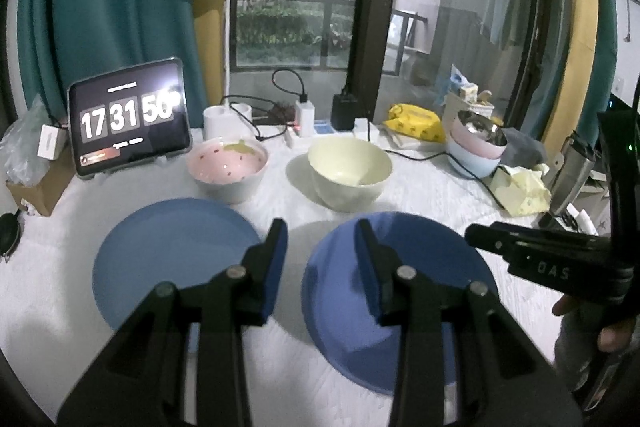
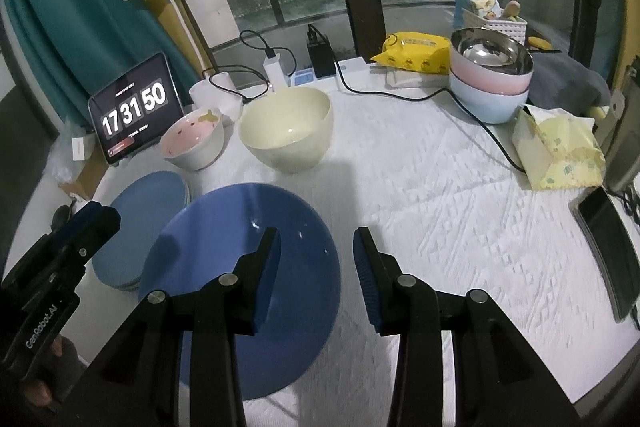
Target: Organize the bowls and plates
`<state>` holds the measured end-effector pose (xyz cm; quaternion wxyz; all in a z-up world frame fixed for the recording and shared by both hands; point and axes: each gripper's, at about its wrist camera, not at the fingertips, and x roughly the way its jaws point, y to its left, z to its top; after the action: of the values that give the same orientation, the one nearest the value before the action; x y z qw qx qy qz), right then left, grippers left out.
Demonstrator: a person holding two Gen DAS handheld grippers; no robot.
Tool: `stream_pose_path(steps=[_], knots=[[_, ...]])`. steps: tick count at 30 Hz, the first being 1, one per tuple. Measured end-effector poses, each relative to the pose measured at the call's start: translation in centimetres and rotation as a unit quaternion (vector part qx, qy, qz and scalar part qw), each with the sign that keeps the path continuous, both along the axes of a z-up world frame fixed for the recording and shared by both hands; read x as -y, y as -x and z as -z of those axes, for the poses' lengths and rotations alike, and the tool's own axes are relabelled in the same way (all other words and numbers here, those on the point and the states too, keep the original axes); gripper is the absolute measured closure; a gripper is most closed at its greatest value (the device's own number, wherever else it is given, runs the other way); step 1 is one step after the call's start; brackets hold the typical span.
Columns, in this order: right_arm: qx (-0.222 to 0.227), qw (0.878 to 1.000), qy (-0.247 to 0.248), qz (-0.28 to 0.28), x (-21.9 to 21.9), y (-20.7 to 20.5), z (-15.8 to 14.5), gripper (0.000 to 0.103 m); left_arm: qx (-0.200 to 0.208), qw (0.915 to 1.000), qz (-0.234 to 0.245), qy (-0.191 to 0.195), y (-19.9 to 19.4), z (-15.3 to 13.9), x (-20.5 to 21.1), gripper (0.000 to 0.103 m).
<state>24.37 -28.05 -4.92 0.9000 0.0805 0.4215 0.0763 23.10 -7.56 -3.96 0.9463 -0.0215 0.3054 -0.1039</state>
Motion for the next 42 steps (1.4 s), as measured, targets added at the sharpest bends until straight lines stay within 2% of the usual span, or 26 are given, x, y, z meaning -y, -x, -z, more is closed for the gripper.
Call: stream_pose_path(steps=[14, 20, 24, 32, 38, 42], knots=[[-0.002, 1.0, 0.001, -0.007, 0.4, -3.8, 0.6, 0.063, -0.006, 0.9999, 0.004, -0.007, -4.0, 0.1, 0.8, 0.066], [-0.003, 1.0, 0.003, -0.011, 0.6, -5.9, 0.9, 0.063, -0.027, 0.9996, 0.009, -0.007, -6.3, 0.5, 1.2, 0.066], [-0.004, 1.0, 0.008, -0.017, 0.6, -7.4, 1.0, 0.063, -0.067, 0.9975, 0.02, 0.009, -8.7, 1.0, 1.3, 0.066], [-0.034, 0.999, -0.005, -0.028, 1.2, -11.6, 1.8, 0.063, -0.128, 0.9915, 0.022, 0.007, -13.3, 2.5, 2.1, 0.066], [-0.063, 0.997, -0.016, -0.045, 1.4, -15.1, 3.0, 0.063, -0.176, 0.9841, 0.027, 0.0, -17.2, 4.0, 2.9, 0.066], [-0.078, 0.996, -0.021, -0.047, 1.8, -17.1, 3.9, 0.063, -0.217, 0.9756, 0.03, 0.01, -19.6, 5.2, 3.4, 0.066]])
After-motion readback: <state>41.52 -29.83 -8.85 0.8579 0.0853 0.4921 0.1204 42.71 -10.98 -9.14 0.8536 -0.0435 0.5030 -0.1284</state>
